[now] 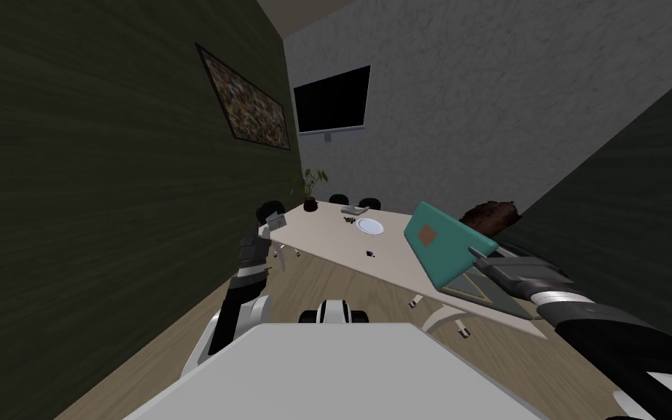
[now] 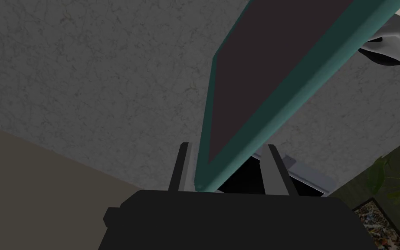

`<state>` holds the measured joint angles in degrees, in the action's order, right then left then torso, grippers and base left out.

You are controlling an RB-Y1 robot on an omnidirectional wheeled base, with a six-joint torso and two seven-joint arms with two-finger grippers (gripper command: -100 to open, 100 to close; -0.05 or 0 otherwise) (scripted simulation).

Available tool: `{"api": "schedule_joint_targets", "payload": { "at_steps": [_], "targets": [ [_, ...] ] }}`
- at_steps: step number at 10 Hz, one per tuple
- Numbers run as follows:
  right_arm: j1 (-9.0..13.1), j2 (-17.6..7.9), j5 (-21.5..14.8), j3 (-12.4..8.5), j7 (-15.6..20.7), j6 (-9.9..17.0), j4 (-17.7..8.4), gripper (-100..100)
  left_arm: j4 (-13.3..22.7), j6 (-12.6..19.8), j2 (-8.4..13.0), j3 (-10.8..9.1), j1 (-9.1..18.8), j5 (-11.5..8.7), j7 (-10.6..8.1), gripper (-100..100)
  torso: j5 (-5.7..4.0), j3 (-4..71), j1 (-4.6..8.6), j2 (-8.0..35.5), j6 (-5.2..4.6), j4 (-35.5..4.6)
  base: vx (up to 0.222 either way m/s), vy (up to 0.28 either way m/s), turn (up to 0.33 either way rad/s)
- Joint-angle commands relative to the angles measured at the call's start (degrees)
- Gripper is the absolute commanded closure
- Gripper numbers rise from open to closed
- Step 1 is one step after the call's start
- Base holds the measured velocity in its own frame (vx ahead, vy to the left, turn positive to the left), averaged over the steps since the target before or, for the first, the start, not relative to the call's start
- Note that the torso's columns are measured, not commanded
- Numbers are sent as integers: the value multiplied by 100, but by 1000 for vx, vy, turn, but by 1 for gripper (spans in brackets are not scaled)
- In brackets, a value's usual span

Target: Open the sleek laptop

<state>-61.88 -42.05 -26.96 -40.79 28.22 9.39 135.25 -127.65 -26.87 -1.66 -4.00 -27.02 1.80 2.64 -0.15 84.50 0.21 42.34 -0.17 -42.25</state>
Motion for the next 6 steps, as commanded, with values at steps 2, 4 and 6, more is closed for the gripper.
{"api": "schedule_joint_targets", "payload": {
  "at_steps": [2,4,6],
  "targets": [
    [186,32,368,50,-370,-70,-201,100,0,0,0,0,-1,0,0,0,-12,7,27,-14,-1,5,-50,-89,5],
    [211,23,409,50,-403,-92,-182,100,0,0,0,0,0,0,0,0,-11,9,29,-15,8,5,-49,-66,11],
    [469,133,546,196,-559,-231,-465,100,0,0,0,0,0,0,0,0,6,15,-1,-19,13,6,-57,-66,47]
  ]
}}
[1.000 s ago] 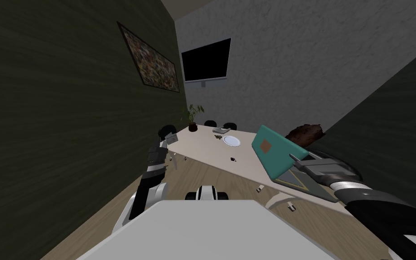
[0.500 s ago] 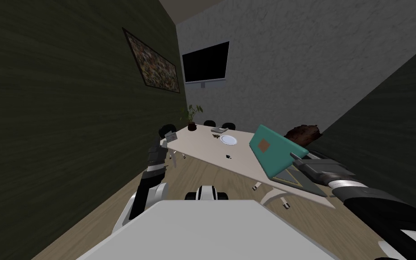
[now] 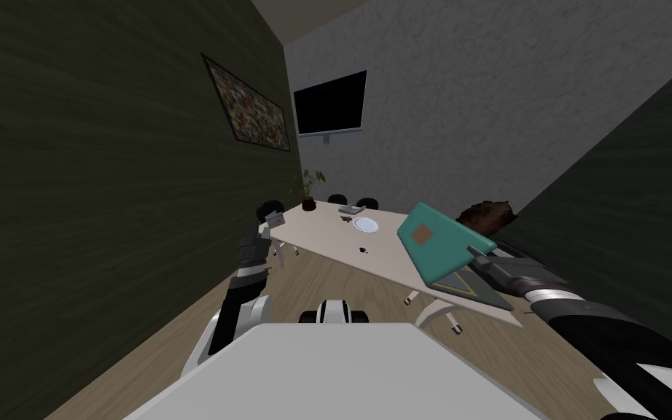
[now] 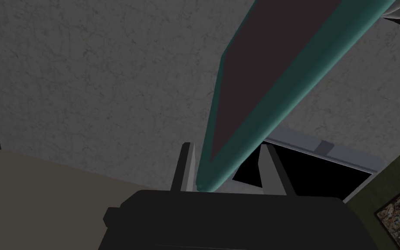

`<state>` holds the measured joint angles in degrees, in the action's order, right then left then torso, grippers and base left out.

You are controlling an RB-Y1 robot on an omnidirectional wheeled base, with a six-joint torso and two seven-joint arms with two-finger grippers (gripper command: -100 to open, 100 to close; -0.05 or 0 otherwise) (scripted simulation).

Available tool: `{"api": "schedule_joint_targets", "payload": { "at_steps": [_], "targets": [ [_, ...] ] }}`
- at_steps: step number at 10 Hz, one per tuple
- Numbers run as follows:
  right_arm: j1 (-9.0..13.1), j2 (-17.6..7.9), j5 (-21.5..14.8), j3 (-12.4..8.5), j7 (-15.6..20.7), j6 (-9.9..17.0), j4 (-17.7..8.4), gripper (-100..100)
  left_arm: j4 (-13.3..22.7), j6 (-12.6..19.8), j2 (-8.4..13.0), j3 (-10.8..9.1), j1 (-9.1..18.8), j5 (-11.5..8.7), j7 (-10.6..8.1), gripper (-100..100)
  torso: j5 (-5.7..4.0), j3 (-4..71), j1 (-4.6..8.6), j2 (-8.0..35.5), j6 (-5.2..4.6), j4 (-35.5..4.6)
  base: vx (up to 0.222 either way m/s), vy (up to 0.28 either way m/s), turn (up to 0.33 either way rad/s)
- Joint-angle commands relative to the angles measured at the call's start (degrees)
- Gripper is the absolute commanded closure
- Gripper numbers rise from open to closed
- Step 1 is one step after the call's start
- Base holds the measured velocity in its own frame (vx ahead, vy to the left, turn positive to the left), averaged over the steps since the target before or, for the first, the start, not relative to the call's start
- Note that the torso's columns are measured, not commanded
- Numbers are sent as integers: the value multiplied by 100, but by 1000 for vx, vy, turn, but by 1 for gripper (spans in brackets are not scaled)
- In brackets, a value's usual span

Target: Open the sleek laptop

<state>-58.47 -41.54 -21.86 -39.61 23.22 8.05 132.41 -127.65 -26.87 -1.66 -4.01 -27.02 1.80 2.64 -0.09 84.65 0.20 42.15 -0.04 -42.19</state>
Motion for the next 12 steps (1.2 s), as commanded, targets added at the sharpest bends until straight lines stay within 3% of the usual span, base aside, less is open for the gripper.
{"api": "schedule_joint_targets", "payload": {
  "at_steps": [1,4,7,10,11,12],
  "targets": [
    [251,139,96,149,-121,-161,-324,100,0,0,0,0,0,0,0,0,-4,-2,5,1,0,-1,-49,-64,39],
    [618,308,275,363,-308,-352,-750,100,0,0,0,0,0,0,0,0,-39,-11,22,-3,-3,17,-56,-74,37],
    [740,365,335,435,-370,-416,-896,100,0,0,0,0,-1,0,0,0,-51,-3,16,-21,8,31,-36,-47,11],
    [1108,534,514,649,-558,-607,-1325,100,0,0,0,0,0,0,0,0,-51,2,20,-27,24,31,-55,-54,33],
    [1054,504,478,509,-522,-594,-1235,100,0,0,0,0,0,0,0,0,-57,0,20,-27,24,32,-33,-31,8],
    [1229,609,525,585,-574,-700,-1435,100,0,0,0,0,-1,0,0,0,-32,7,2,-28,14,24,-30,-29,-1]
  ]
}}
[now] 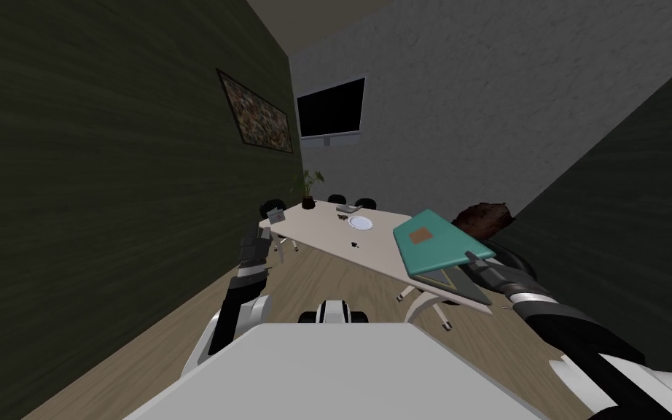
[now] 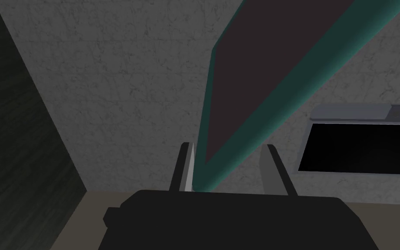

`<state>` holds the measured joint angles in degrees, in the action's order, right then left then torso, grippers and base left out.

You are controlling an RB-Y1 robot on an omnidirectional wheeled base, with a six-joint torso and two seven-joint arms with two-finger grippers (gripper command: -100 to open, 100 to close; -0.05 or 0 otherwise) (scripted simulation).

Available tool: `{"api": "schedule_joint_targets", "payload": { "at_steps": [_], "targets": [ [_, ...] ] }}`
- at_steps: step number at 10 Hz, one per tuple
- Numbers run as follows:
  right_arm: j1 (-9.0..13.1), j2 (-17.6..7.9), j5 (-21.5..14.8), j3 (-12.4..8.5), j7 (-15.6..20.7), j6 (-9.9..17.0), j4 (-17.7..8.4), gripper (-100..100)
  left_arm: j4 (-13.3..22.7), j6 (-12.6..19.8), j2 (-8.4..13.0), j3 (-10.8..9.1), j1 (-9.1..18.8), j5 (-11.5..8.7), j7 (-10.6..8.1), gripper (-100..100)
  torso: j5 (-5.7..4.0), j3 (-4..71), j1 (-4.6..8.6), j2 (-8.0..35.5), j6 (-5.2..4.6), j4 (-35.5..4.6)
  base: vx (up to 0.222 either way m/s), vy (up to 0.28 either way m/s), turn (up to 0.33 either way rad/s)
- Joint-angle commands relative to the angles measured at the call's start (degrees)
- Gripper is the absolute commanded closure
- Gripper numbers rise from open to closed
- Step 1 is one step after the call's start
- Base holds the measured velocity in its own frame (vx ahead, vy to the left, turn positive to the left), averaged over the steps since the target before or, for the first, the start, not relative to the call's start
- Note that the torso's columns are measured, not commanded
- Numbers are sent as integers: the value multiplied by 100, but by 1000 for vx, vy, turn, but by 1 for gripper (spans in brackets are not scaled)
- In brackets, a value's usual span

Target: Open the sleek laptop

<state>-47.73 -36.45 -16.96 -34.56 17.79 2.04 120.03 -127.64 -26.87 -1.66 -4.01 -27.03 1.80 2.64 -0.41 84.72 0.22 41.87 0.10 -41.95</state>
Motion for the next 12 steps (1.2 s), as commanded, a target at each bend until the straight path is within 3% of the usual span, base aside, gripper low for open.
{"api": "schedule_joint_targets", "payload": {
  "at_steps": [1,4,5,8,9,12],
  "targets": [
    [310,199,71,161,-63,-197,-353,100,0,0,0,0,0,0,0,0,12,2,-2,1,1,-5,-65,-50,16],
    [620,398,141,321,-126,-393,-778,100,0,0,0,0,0,0,0,0,-7,1,12,-3,3,3,-49,-61,25],
    [620,398,141,321,-126,-393,-787,100,0,0,0,0,0,0,0,0,-14,-2,10,-2,1,9,-33,-31,4],
    [1085,696,247,563,-221,-688,-1311,100,0,0,0,0,0,0,0,0,-26,-2,1,-8,19,15,-47,-52,11],
    [1085,696,247,563,-221,-688,-1376,100,0,0,0,0,1,0,0,0,-26,-1,4,-8,28,13,-51,-49,18],
    [1550,995,353,804,-316,-983,-1966,100,0,0,0,0,0,0,0,0,-17,12,-12,-26,36,18,-52,-55,12]
  ]
}}
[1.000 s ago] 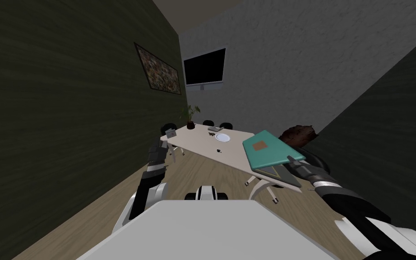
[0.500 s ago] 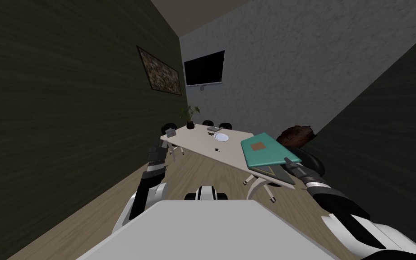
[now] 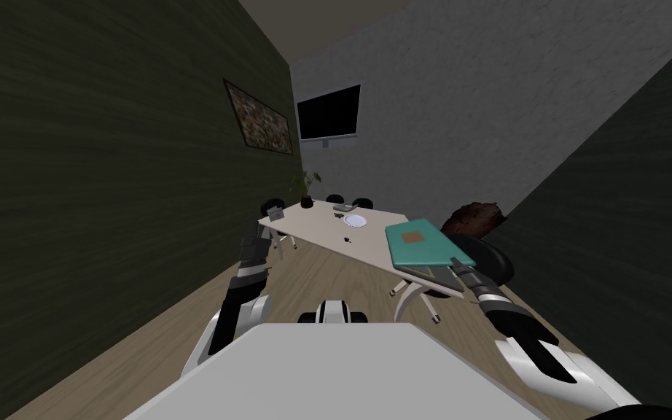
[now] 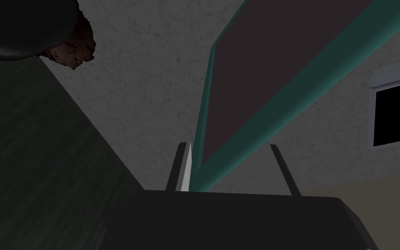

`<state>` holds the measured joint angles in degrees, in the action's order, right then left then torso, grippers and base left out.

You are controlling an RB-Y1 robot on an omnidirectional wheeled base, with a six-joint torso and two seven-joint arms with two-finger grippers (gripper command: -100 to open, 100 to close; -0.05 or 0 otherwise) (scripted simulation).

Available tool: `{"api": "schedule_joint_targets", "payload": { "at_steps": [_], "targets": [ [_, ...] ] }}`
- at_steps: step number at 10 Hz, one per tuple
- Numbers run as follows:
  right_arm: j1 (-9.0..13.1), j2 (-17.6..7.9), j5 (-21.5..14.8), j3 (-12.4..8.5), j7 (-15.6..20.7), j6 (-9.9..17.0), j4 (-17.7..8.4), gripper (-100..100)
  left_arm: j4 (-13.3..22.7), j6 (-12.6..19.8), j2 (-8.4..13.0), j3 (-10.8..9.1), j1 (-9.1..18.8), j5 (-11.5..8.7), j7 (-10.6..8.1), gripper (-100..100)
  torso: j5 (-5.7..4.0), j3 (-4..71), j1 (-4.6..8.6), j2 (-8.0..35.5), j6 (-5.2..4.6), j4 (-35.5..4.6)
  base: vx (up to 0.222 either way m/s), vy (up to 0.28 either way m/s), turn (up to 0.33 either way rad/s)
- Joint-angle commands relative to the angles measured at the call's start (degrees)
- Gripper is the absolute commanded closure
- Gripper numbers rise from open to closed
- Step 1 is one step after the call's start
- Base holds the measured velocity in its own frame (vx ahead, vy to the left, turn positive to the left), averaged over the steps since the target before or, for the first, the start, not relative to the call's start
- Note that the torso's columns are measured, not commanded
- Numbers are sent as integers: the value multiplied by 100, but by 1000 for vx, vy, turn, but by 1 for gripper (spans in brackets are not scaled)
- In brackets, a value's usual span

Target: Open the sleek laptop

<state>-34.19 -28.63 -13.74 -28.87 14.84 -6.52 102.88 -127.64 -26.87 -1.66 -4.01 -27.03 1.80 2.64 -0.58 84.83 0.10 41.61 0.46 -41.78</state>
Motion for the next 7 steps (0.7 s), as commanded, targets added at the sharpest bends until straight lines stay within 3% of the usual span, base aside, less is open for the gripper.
{"api": "schedule_joint_targets", "payload": {
  "at_steps": [1,2,4,7],
  "targets": [
    [195,213,30,234,-20,-127,-251,100,0,0,0,0,0,0,0,0,-4,0,-7,-1,9,1,-46,-47,18],
    [29,81,110,52,-114,10,-22,-100,0,0,0,0,0,0,0,0,9,2,-24,-1,11,-4,-19,-13,3],
    [-118,-49,193,-12,-213,161,186,-100,0,0,-1,0,-2,0,0,0,68,-8,-38,39,-35,-43,19,10,-6],
    [-338,-243,317,-109,-363,387,497,-100,0,0,-1,1,-1,0,0,0,70,-36,-23,85,-50,-59,17,10,4]
  ]
}}
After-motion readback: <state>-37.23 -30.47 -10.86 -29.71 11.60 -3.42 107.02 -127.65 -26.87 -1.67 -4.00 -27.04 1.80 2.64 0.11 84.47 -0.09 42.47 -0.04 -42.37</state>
